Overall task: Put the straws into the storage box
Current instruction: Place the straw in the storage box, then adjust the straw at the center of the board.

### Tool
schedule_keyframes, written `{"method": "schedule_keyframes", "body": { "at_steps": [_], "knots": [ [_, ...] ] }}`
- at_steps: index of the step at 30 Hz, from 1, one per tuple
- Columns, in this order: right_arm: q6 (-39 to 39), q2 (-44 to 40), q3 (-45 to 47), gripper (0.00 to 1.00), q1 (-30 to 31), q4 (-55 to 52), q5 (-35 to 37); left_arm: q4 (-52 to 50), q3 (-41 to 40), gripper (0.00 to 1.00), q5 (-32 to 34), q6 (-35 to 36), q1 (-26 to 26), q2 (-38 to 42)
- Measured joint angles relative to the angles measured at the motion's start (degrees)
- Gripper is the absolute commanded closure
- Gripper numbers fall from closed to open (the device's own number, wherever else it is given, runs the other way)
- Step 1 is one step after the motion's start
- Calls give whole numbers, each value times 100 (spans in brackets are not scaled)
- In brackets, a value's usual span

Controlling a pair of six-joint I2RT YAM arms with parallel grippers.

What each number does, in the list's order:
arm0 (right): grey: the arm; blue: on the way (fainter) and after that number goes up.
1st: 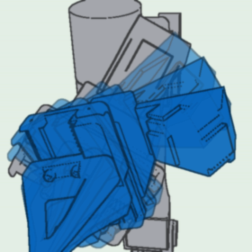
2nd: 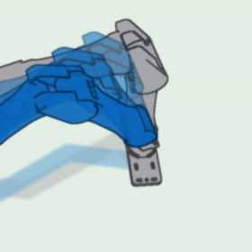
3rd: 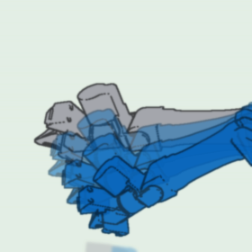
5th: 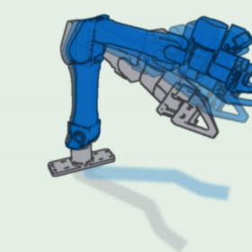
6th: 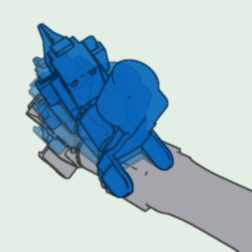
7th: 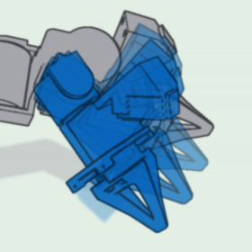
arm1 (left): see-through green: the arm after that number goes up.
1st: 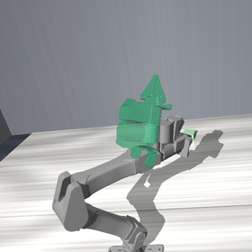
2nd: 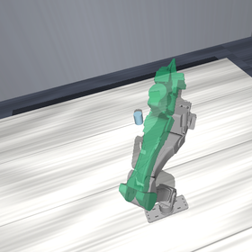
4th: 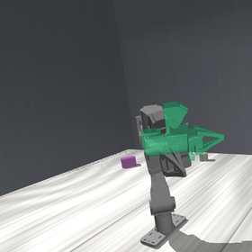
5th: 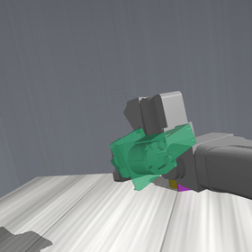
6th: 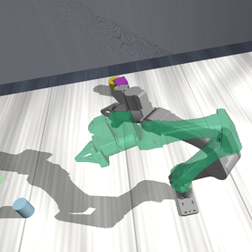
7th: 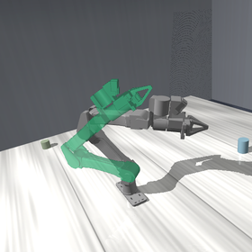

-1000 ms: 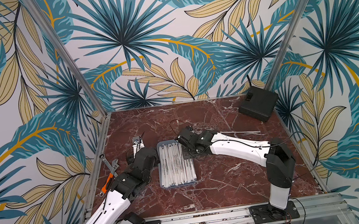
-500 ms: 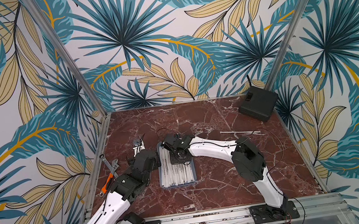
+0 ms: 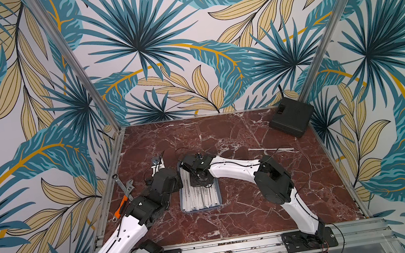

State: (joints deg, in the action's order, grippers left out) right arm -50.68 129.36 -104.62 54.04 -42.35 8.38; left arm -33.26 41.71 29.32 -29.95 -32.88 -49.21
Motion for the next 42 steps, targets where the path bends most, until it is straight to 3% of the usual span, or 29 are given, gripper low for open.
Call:
{"method": "schedule_keyframes", "body": {
  "at_steps": [8, 12, 14, 19, 27, 35, 42],
  "knots": [
    [214, -1458, 774, 68, -363, -63, -153, 42, 11, 16, -101, 153, 0, -103],
    [282, -2277, 1626, 56, -1419, 111, -50, 282, 20, 16, -452, 273, -170, -310],
    [326, -2490, 2100, 51, -2194, 197, 83, 542, 35, 16, -546, 365, -592, -529],
    [466, -2387, 2369, 54, -3458, 186, 560, 1034, 214, 16, -710, 468, -1421, -1405],
    [614, -999, 1281, 62, -4271, 442, 634, 1147, 332, 16, -750, 450, -1633, -1797],
    [592, -365, 879, 64, -4579, 509, 361, 1163, 330, 15, -562, 396, -1641, -1545],
    [549, -1145, 2096, 65, -4527, 855, 122, 1207, 330, 14, -396, 437, -1641, -1528]
  ]
}}
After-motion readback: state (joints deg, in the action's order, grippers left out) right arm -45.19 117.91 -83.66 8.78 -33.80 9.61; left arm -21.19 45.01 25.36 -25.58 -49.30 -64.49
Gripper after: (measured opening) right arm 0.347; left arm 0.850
